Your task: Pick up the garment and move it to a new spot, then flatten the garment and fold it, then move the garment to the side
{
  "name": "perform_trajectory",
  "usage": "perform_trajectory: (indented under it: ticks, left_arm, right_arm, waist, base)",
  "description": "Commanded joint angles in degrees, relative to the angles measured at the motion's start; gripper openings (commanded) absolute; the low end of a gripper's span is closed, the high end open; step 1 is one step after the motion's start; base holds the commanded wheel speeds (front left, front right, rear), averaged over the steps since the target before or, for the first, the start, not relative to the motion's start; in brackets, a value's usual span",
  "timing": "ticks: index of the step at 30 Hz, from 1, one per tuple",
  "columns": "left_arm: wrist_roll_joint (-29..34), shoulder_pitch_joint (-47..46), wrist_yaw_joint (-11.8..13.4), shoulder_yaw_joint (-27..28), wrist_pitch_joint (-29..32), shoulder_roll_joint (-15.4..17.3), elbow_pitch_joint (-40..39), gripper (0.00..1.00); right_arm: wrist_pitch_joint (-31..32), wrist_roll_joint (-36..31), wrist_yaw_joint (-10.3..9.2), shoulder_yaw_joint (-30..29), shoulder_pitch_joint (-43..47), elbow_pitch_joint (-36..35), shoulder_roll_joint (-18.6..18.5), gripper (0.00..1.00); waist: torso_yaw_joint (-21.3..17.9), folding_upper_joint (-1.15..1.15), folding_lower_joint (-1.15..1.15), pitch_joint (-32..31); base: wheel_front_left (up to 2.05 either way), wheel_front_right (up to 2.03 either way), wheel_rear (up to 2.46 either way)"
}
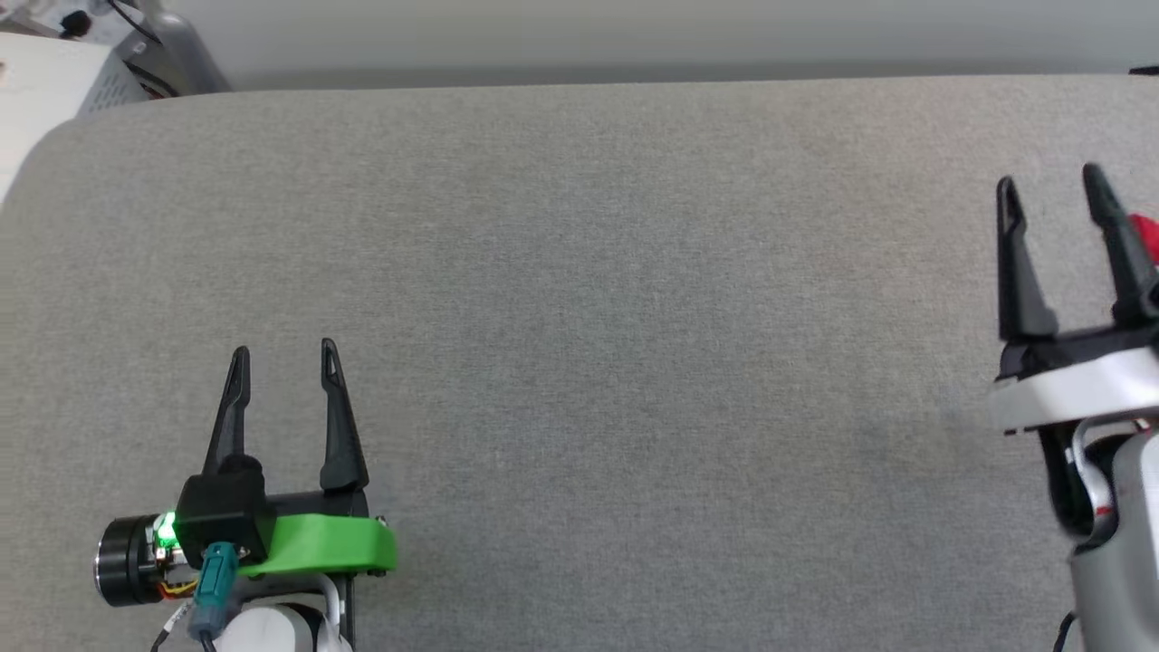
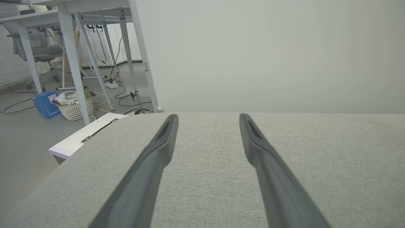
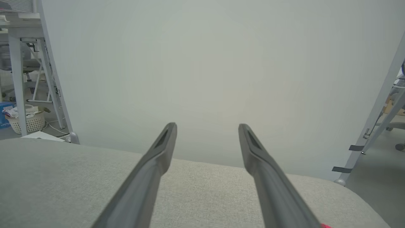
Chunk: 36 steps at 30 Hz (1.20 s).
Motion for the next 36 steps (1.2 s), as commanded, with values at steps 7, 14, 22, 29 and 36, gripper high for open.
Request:
perform_trajectory:
  ticks: [7, 14, 22, 29, 36]
  left_arm:
    - [-0.6, 3.0, -1.8, -0.2, -0.3, -0.5, 3.4, 1.00]
    - [-0.8, 4.7, -2.9, -0.8, -0.3, -0.9, 5.0, 1.00]
    - [-0.7, 6.4, -4.4, -0.9, -0.3, -0.8, 6.0, 1.00]
    - [-0.6, 6.8, -5.3, -0.5, -0.3, -0.8, 6.4, 1.00]
    - [-0.7, 5.7, -5.1, -0.6, 0.2, -0.6, 6.4, 0.00]
  right_arm:
    - [-0.3, -0.8, -0.06, 0.4, 11.7, -1.4, 5.8, 1.00]
    - [-0.3, -0.7, -0.06, 0.1, 19.2, -1.9, 7.9, 1.00]
    - [-0.3, -0.9, -0.06, -0.3, 24.1, -3.2, 9.0, 1.00]
    - [-0.3, -1.4, -0.06, -0.2, 25.1, -3.3, 9.3, 1.00]
    - [0.2, -1.3, -0.01, -0.3, 24.3, -3.1, 9.3, 0.00]
  waist:
    - [4.8, 0.00, 0.00, -6.1]
    - [5.3, 0.00, 0.00, -8.4]
    - [5.3, 0.00, 0.00, -9.9]
    - [4.9, 0.00, 0.00, -10.2]
    - [4.8, 0.00, 0.00, -10.2]
  base:
    - [0.00, 0.00, 0.00]
    - [0.00, 0.00, 0.00]
    - [0.00, 0.00, 0.00]
    - [0.00, 0.00, 0.00]
    - [0.00, 0.00, 0.00]
